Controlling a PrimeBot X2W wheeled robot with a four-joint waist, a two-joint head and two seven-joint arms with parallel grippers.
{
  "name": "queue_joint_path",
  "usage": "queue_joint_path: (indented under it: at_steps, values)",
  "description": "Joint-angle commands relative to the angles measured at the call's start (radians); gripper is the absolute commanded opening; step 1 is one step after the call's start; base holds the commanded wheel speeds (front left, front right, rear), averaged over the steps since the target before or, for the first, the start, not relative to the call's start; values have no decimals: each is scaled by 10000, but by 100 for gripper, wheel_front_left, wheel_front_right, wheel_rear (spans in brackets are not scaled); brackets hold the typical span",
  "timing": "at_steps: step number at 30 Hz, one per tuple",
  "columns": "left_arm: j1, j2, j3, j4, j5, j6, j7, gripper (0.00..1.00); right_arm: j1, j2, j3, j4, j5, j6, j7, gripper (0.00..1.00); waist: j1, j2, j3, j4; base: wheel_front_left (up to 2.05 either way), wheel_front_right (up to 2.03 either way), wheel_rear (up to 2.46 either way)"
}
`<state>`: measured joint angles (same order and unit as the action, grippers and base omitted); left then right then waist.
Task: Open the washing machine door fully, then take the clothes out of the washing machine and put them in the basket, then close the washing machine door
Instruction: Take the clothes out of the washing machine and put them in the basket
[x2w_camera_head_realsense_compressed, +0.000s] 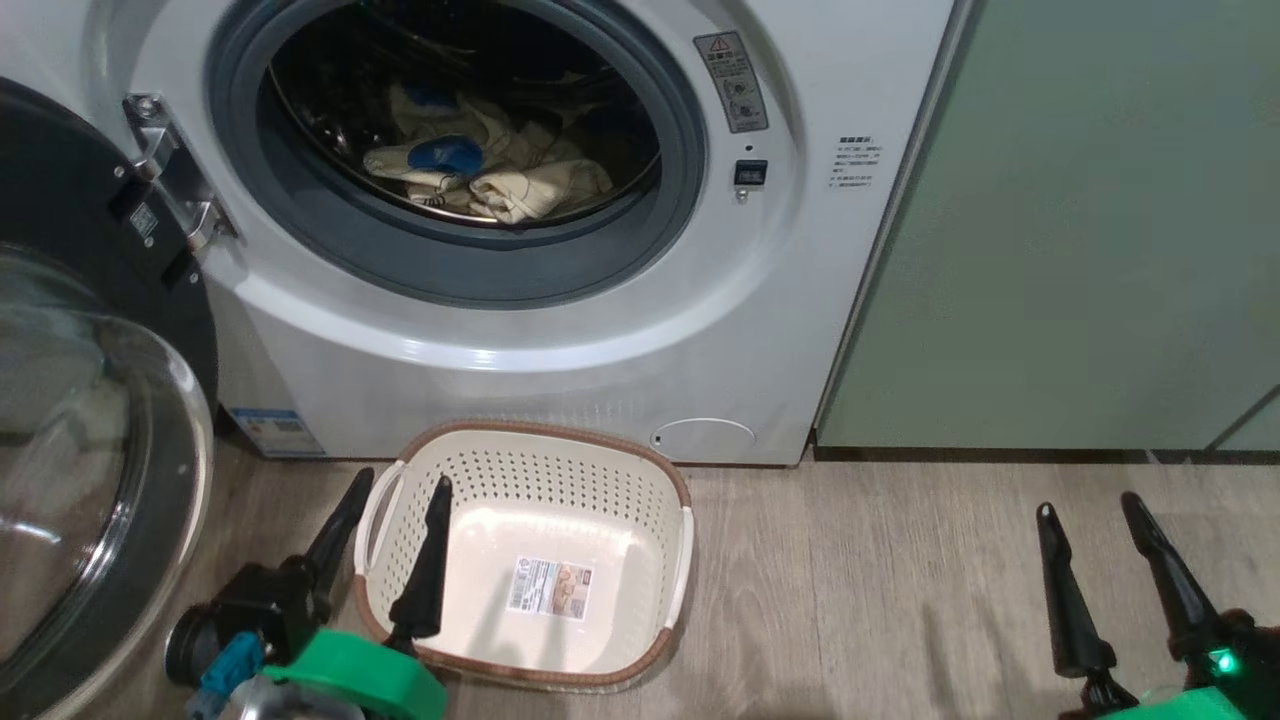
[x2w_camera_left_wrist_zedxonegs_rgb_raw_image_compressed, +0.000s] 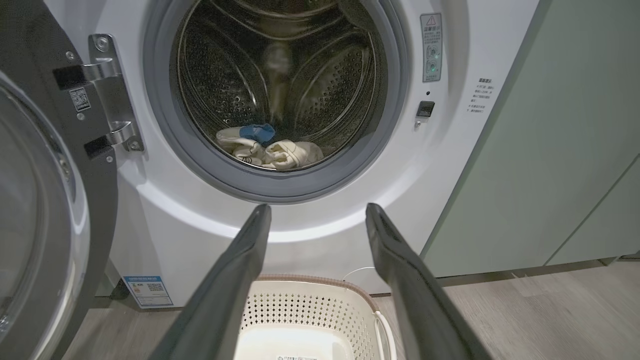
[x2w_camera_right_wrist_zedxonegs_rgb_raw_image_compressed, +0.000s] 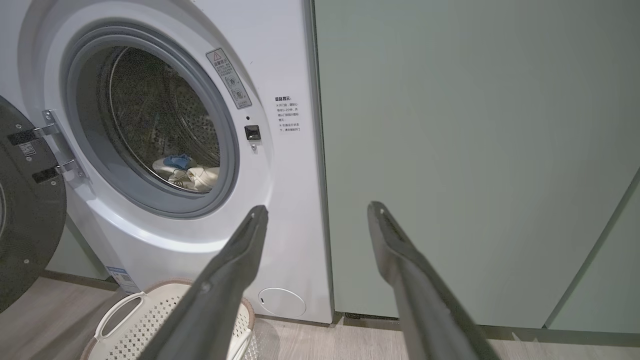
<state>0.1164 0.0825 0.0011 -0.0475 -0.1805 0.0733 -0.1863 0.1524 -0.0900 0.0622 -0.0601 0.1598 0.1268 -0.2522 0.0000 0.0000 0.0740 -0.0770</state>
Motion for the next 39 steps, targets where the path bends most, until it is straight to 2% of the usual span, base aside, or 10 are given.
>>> queue_joint_path:
  at_steps: [1, 18, 29, 39]
  values:
    - [-382, 137, 353, -337, -54, 50, -99, 100, -365, -107, 171, -331, 43, 39, -95, 100, 0, 0, 10, 1, 11, -11, 0]
    - [-475, 272, 308, -399, -68, 210, -65, 100, -444, -38, 171, -337, 47, 39, -95, 100, 0, 0, 144, -18, 0, 0, 0]
    - [-1141, 291, 106, 46, -107, 204, -9, 100, -611, 6, 45, -433, 33, 39, -95, 100, 0, 0, 692, 85, 0, 0, 0]
    - [-3326, 530, -189, 1354, -411, -298, 565, 100, -1204, 38, -33, -627, -3, 39, -95, 100, 0, 0, 2074, 118, 0, 0, 0]
